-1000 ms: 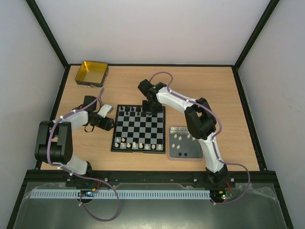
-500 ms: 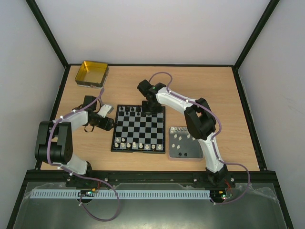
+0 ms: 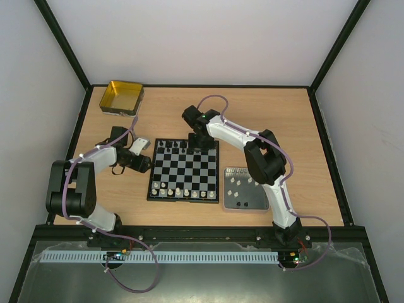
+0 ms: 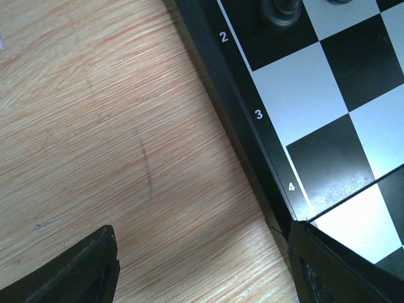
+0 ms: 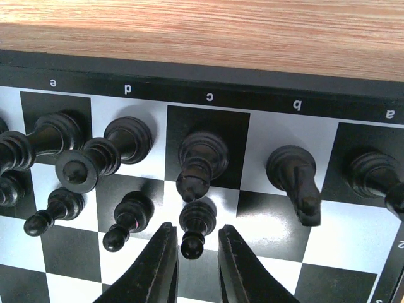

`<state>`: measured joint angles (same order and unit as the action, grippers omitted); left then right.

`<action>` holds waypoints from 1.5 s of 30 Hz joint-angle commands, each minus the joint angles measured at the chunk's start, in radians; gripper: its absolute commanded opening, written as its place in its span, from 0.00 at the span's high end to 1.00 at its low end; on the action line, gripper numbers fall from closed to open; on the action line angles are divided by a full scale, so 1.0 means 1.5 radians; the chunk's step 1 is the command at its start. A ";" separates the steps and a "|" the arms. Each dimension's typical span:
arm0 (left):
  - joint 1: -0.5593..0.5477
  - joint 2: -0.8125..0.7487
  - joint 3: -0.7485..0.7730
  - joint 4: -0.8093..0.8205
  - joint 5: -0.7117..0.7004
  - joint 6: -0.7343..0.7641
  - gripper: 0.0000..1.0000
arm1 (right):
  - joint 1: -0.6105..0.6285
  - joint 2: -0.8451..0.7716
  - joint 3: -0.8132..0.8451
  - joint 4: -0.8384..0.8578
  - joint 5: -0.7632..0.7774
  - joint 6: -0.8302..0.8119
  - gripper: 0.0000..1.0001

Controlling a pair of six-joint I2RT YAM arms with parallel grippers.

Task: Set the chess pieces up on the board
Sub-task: Place the chess piece on the chessboard, then pick up the chess piece from the storage box.

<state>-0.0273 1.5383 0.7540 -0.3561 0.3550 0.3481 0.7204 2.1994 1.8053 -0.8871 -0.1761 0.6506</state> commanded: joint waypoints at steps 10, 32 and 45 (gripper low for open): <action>0.007 -0.014 -0.009 -0.004 0.001 0.003 0.27 | 0.004 -0.099 -0.036 -0.017 0.024 0.005 0.80; 0.008 0.010 0.005 -0.010 0.014 0.002 0.26 | 0.004 -0.610 -0.617 0.019 0.024 0.148 0.75; -0.001 0.037 0.013 -0.017 0.007 -0.001 0.26 | 0.013 -0.707 -0.706 0.001 -0.014 0.153 0.71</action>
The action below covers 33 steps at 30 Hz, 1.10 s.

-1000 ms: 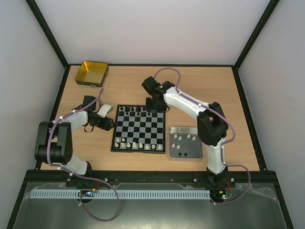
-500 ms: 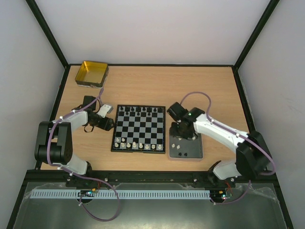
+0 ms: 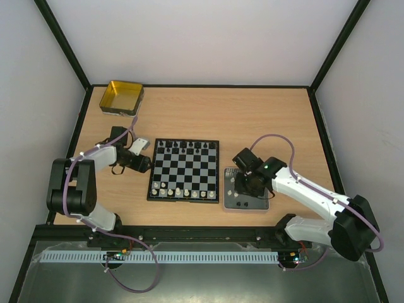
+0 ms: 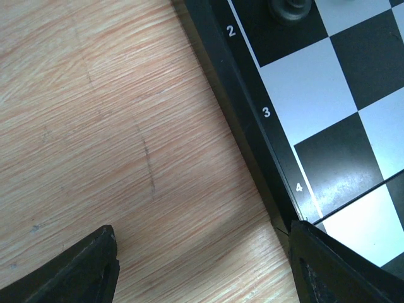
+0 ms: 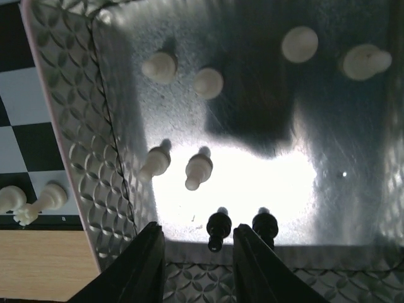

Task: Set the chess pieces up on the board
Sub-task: Pick up the chess piece from the storage box.

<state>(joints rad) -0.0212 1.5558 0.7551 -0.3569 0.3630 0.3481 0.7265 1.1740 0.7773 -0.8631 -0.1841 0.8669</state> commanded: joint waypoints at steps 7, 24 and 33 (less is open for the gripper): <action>-0.010 0.033 0.014 -0.018 -0.004 -0.002 0.26 | 0.026 -0.028 -0.066 0.008 -0.026 0.010 0.81; -0.013 0.024 0.008 -0.014 -0.012 -0.004 0.26 | 0.052 0.018 -0.091 0.046 -0.035 0.000 0.81; -0.013 0.020 0.006 -0.014 -0.011 -0.004 0.26 | 0.052 0.025 -0.113 0.067 -0.049 0.003 0.81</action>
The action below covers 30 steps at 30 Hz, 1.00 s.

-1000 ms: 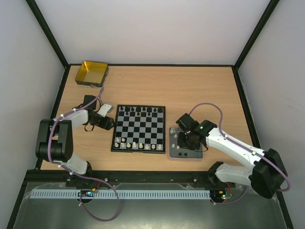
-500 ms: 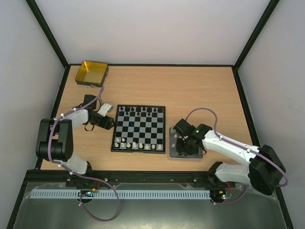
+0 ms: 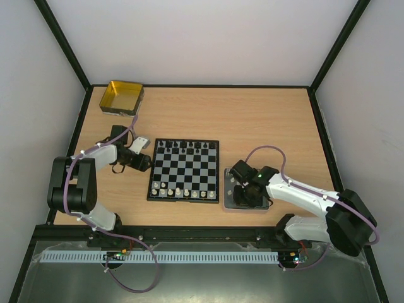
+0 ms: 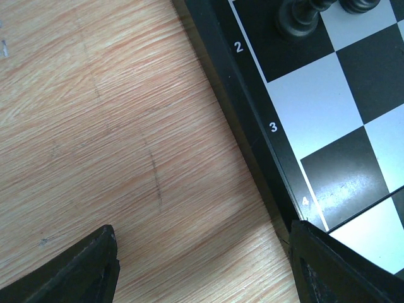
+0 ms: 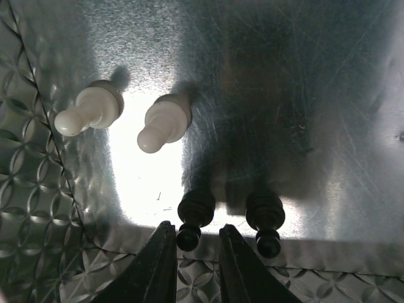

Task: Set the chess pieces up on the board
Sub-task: Pick up the chess piece from the storage box.

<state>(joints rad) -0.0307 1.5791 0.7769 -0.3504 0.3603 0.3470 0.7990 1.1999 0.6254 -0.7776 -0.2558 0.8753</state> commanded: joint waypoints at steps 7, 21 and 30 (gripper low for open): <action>-0.006 0.004 -0.009 -0.018 -0.010 -0.003 0.27 | 0.004 0.031 -0.007 0.030 -0.009 -0.008 0.90; -0.006 0.002 -0.010 -0.018 -0.006 -0.001 0.26 | 0.004 -0.008 0.058 -0.067 0.061 -0.007 0.97; -0.006 -0.008 -0.014 -0.016 -0.004 0.000 0.27 | 0.003 -0.010 0.166 -0.149 0.110 -0.016 0.97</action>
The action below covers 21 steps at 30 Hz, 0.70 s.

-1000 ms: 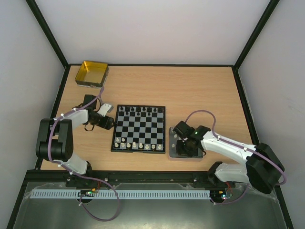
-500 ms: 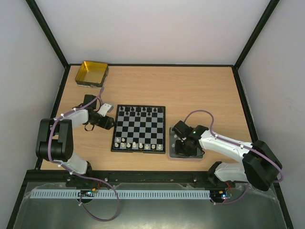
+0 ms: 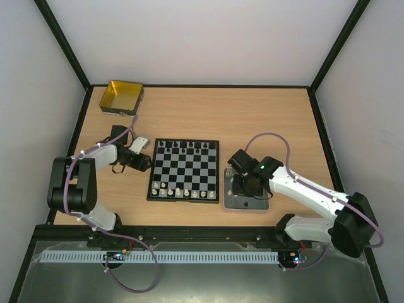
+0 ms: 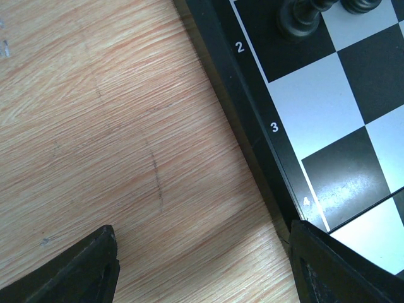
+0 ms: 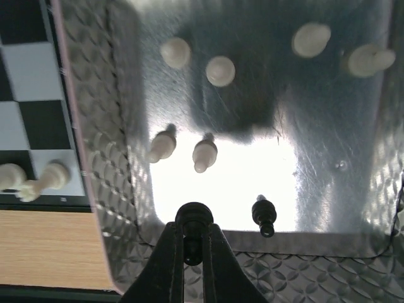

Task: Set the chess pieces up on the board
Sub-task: Pick up the chess piece from the storage box, then place the chess piece on the chessboard.

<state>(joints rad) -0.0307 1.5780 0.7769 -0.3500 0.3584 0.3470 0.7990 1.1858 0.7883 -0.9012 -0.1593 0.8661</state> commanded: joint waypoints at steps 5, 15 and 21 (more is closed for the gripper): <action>-0.006 -0.009 -0.013 -0.016 -0.001 0.001 0.26 | 0.003 0.072 0.155 -0.072 0.069 -0.042 0.97; -0.003 -0.019 -0.016 -0.014 -0.003 0.002 0.26 | 0.001 0.315 0.374 -0.026 0.094 -0.118 0.96; 0.000 -0.025 -0.018 -0.014 0.001 0.004 0.25 | -0.014 0.446 0.496 -0.009 0.081 -0.147 0.96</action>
<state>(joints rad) -0.0338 1.5650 0.7673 -0.3504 0.3565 0.3473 0.7906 1.7771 1.4242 -0.9257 -0.0532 0.6964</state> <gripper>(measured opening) 0.747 0.041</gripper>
